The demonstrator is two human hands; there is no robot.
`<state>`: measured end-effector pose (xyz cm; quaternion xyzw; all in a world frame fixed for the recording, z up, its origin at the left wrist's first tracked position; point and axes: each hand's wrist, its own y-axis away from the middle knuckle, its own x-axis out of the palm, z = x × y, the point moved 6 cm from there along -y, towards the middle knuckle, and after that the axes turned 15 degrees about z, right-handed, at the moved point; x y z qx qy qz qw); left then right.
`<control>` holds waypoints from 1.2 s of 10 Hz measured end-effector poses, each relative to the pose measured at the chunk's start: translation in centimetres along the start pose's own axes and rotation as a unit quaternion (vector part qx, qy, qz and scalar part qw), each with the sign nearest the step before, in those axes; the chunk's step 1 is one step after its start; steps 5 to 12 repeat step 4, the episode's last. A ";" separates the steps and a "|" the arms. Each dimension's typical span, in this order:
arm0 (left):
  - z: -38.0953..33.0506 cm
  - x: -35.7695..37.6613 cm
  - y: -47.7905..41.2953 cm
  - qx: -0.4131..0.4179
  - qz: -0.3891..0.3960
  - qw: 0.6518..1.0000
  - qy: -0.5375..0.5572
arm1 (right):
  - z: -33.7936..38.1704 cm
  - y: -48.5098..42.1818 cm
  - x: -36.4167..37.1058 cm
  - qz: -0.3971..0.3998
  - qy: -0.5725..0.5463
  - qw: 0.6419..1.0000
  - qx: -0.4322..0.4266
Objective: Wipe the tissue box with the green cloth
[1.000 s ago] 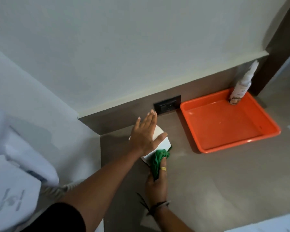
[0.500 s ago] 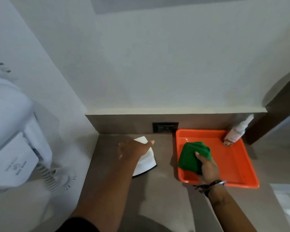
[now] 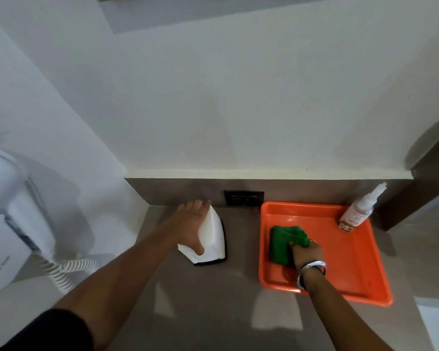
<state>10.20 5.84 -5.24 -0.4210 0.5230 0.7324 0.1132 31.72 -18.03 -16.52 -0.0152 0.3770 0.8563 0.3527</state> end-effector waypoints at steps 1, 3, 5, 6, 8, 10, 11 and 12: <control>-1.1 -0.1 -0.8 0.060 -0.007 0.997 -0.053 | -0.1 0.3 -0.3 -0.017 0.033 0.999 -0.011; -0.9 -0.3 -0.2 0.077 -0.020 0.996 -0.034 | 0.6 0.9 -0.6 -0.002 0.100 0.995 -0.011; -1.1 -0.1 0.5 0.084 -0.002 0.996 -0.002 | 1.4 3.9 -2.0 -0.093 0.117 0.989 -0.011; -1.1 -0.1 0.5 0.084 -0.002 0.996 -0.002 | 1.4 3.9 -2.0 -0.093 0.117 0.989 -0.011; -1.1 -0.1 0.5 0.084 -0.002 0.996 -0.002 | 1.4 3.9 -2.0 -0.093 0.117 0.989 -0.011; -1.1 -0.1 0.5 0.084 -0.002 0.996 -0.002 | 1.4 3.9 -2.0 -0.093 0.117 0.989 -0.011; -1.1 -0.1 0.5 0.084 -0.002 0.996 -0.002 | 1.4 3.9 -2.0 -0.093 0.117 0.989 -0.011; -1.1 -0.1 0.5 0.084 -0.002 0.996 -0.002 | 1.4 3.9 -2.0 -0.093 0.117 0.989 -0.011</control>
